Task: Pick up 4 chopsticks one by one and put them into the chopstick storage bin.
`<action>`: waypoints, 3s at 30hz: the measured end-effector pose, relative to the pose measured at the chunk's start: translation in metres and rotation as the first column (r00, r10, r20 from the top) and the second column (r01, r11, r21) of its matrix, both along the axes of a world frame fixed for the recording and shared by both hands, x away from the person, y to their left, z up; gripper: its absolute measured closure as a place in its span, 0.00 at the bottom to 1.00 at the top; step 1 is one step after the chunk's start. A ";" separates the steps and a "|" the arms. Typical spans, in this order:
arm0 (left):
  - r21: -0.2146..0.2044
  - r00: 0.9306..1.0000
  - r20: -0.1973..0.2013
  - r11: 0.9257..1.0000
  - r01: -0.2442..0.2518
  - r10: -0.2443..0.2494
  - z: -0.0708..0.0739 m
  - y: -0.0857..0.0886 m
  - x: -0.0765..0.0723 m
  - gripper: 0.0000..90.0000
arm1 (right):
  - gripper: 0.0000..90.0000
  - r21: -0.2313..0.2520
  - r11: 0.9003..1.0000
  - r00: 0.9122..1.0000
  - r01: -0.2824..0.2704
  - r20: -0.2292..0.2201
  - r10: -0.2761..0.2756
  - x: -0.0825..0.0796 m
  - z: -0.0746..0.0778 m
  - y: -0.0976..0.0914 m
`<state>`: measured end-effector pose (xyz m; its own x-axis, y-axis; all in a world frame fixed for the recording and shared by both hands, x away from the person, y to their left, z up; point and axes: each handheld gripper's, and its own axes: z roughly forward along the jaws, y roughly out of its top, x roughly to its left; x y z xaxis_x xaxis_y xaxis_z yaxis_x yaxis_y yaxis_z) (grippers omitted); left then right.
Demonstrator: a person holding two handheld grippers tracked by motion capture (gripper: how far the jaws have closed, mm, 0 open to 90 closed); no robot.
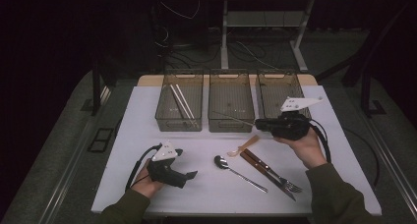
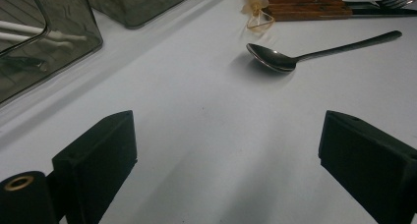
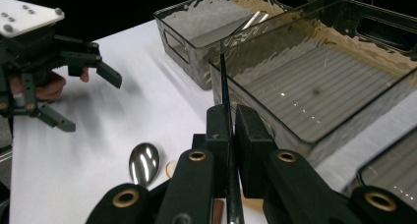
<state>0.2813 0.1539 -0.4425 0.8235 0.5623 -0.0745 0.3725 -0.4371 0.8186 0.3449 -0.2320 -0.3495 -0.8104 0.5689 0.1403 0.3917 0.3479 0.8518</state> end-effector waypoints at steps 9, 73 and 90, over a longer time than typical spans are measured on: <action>-0.004 1.000 0.001 1.000 0.002 -0.002 0.001 0.000 0.000 0.07 | 0.95 -0.021 1.000 1.000 0.017 -0.004 -0.017 0.015 0.006 0.027; -0.034 1.000 0.012 0.999 0.019 -0.018 0.004 0.002 0.001 0.08 | 0.95 -0.237 0.960 0.983 0.147 -0.076 -0.169 0.156 -0.022 0.230; -0.036 1.000 0.010 0.999 0.022 -0.021 0.005 0.002 0.002 0.08 | 0.77 -0.261 0.956 0.984 0.138 -0.074 -0.162 0.158 -0.024 0.248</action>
<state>0.2831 0.1555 -0.4376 0.8363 0.5414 -0.0862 0.3550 -0.4150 0.8377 0.5026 0.0163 -0.3736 -0.7032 0.7094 0.0465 0.5294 0.4789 0.7003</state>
